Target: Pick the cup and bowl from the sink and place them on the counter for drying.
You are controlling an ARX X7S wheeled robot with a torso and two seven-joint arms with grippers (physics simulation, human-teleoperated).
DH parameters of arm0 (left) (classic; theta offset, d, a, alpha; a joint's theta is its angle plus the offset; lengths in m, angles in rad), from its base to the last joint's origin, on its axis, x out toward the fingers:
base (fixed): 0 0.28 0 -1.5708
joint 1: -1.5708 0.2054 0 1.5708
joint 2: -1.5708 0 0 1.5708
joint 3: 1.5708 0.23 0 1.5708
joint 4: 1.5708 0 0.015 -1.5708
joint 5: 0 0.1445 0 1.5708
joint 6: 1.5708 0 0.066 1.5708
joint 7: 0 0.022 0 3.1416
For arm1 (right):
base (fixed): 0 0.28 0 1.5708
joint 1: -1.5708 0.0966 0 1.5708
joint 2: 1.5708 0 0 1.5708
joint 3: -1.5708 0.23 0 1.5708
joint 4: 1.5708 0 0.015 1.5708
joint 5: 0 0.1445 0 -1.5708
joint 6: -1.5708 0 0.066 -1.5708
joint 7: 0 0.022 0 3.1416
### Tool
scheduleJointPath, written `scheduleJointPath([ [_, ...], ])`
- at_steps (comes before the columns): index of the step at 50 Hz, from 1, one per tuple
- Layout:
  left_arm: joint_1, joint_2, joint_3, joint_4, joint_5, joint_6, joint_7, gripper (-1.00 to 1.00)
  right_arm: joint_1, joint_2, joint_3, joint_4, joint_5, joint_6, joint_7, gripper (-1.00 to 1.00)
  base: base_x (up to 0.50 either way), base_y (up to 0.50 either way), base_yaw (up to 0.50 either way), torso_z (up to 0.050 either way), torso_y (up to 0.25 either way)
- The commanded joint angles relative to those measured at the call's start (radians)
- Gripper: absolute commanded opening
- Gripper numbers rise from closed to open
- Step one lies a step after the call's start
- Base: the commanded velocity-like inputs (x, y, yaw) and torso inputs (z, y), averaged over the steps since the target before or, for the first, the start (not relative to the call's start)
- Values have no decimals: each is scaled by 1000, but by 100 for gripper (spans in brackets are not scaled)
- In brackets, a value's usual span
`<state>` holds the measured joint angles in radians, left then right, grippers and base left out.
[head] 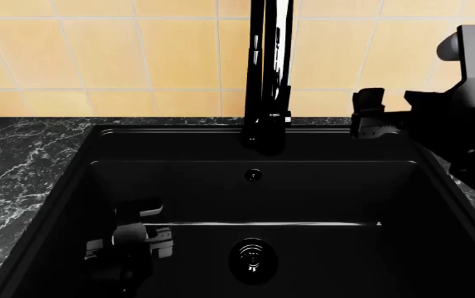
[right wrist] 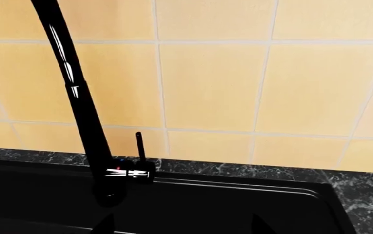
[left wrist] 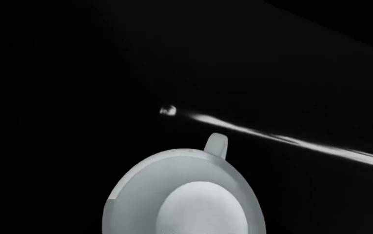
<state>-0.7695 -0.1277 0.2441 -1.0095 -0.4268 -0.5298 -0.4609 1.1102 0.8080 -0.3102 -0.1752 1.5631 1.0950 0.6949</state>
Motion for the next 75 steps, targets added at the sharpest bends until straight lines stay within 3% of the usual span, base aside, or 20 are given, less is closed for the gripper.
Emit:
scheduleJointPath([
  [1, -12, 8, 5, -63, 2, 29, 25, 100, -9, -1, -2, -2, 0, -7, -1, 100, 0, 0, 0, 0, 0],
  [5, -10, 10, 6, -64, 1, 33, 26, 100, -8, 2, -2, -2, 2, -7, 1, 100, 0, 0, 0, 0, 0],
  [6, -10, 10, 7, -61, 2, 33, 23, -100, -8, 2, -2, -3, 2, -7, 1, 100, 0, 0, 0, 0, 0],
  [13, -7, 19, 8, -30, -1, 21, 4, -100, -12, 0, -5, -2, -1, -11, -3, 100, 0, 0, 0, 0, 0],
  [29, 124, -57, -24, 404, -83, -183, -91, -100, -8, -2, -5, -5, 6, -16, 3, 100, 1, 0, 0, 0, 0],
  [37, 191, -134, -17, 767, -134, -364, -174, -100, -2, -5, -6, -5, 12, -17, 6, 100, 0, 0, 0, 0, 0],
  [41, 227, -160, -125, 917, -278, -558, -221, -100, 7, -2, -2, 3, 16, -19, 10, 100, 0, 0, 0, 0, 0],
  [44, 209, -186, -194, 1024, -409, -731, -231, -100, 11, -3, 3, 7, 22, -23, 14, 100, 0, 0, 0, 0, 0],
  [55, 22, -219, -273, 1178, -608, -1034, -357, -100, -9, -7, -1, 16, 1, -40, -8, 100, 0, 0, 0, 0, 0],
  [66, -180, -341, -123, 1088, -992, -1031, -619, -100, -24, -3, 1, 20, -5, -53, -21, 100, 0, 0, 0, 0, 0],
  [73, -276, -399, -45, 1040, -1080, -1028, -649, -100, -22, 1, 2, 18, 1, -51, -20, 100, 0, 0, 0, 0, 0],
  [75, -312, -413, -42, 1003, -1154, -1028, -707, -100, -28, 3, 3, 18, 0, -54, -21, 100, 0, 0, 0, 0, 0],
])
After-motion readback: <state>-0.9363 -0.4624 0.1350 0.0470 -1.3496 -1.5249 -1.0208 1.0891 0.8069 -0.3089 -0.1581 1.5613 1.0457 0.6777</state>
